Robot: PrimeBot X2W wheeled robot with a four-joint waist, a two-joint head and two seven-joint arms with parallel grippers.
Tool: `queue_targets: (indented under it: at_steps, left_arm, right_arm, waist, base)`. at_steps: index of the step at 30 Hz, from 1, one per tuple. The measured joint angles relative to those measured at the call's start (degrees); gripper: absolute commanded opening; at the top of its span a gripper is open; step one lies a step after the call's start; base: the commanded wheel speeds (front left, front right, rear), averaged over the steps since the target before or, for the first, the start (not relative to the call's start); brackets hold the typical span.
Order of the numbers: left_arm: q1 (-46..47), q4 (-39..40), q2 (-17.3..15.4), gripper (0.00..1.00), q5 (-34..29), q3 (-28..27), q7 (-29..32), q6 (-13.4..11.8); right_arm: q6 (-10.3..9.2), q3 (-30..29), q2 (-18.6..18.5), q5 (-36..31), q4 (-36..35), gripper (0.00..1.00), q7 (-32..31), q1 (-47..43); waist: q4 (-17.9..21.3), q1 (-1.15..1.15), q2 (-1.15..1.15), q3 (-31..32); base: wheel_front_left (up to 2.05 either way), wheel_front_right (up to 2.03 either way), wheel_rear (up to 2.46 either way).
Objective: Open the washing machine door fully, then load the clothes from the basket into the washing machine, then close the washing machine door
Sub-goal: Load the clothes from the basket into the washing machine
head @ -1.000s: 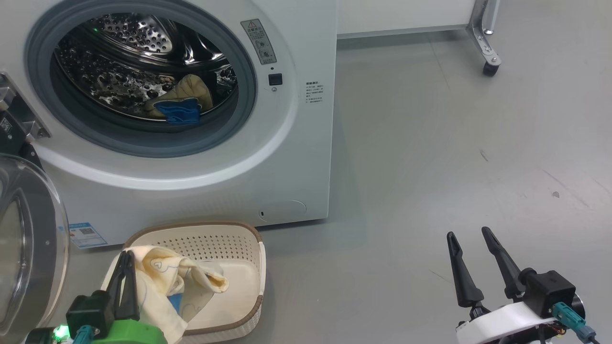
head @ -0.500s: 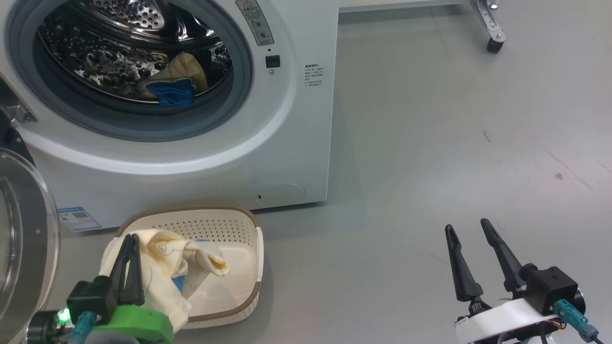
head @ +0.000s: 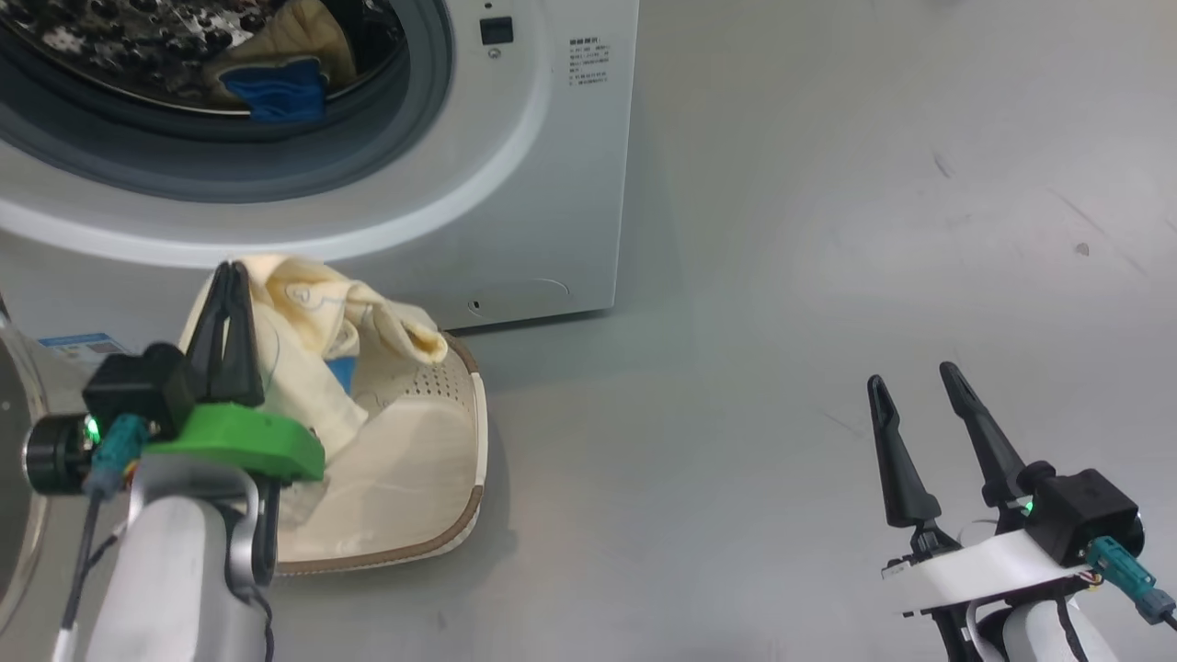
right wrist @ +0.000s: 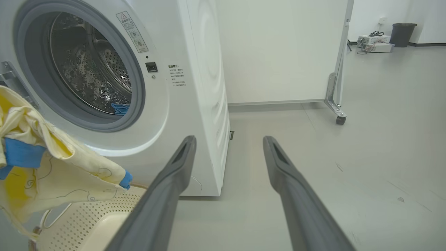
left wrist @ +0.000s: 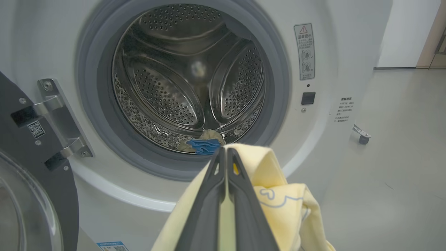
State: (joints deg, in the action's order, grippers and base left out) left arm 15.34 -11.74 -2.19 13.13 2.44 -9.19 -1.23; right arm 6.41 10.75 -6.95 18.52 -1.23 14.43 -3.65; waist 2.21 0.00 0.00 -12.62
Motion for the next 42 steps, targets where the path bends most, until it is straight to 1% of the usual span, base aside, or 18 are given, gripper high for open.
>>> queue_targets:
  at_steps: [4,9,15,24,31,35,42]
  left_arm:
    - [6.0,-2.4,0.1,0.00,1.2,-0.3,2.3,0.0]
    - [12.2,-6.3,0.0,0.00,2.0,-0.8,6.5,0.0]
    - [19.3,-10.2,-1.9,0.00,3.1,-2.8,12.1,0.0]
    - [30.3,-12.8,-7.8,0.00,3.3,-5.4,19.1,-0.1]
    - [37.1,-14.3,-12.4,0.00,3.3,-7.3,22.4,-0.1]
    - [40.3,-15.6,-15.9,0.00,3.2,-8.6,24.0,-0.1]
    - [45.5,-16.2,-20.0,0.00,2.5,-9.6,26.5,-0.1]
  right_arm:
    - [0.01,0.4,-0.1,0.0,-0.5,1.00,0.0,2.3]
    - [0.07,0.6,-0.1,0.1,-0.9,1.00,0.0,4.4]
    - [0.08,0.6,0.1,0.9,-1.2,1.00,0.0,6.4]
    - [0.25,0.7,0.9,2.2,-1.3,1.00,0.0,9.6]
    - [0.55,1.5,1.5,2.7,-0.4,1.00,0.0,12.6]
    - [0.56,2.1,1.8,3.2,0.5,1.00,0.1,13.9]
    - [0.56,2.2,2.7,3.9,0.5,1.00,0.1,15.2]
  waist:
    - [0.4,0.00,0.00,-2.9]
    - [1.2,0.00,0.00,-6.4]
    - [2.7,0.00,0.00,-10.5]
    - [5.3,0.01,0.00,-16.8]
    - [7.9,0.01,0.00,-21.0]
    - [10.4,0.01,0.00,-22.8]
    - [13.6,0.01,0.00,-24.9]
  base:
    - [0.00,0.00,0.00]
    - [0.00,0.00,0.00]
    - [0.00,0.00,0.00]
    - [0.00,0.00,0.00]
    - [0.00,0.00,0.00]
    - [0.00,0.00,0.00]
    - [0.00,0.00,0.00]
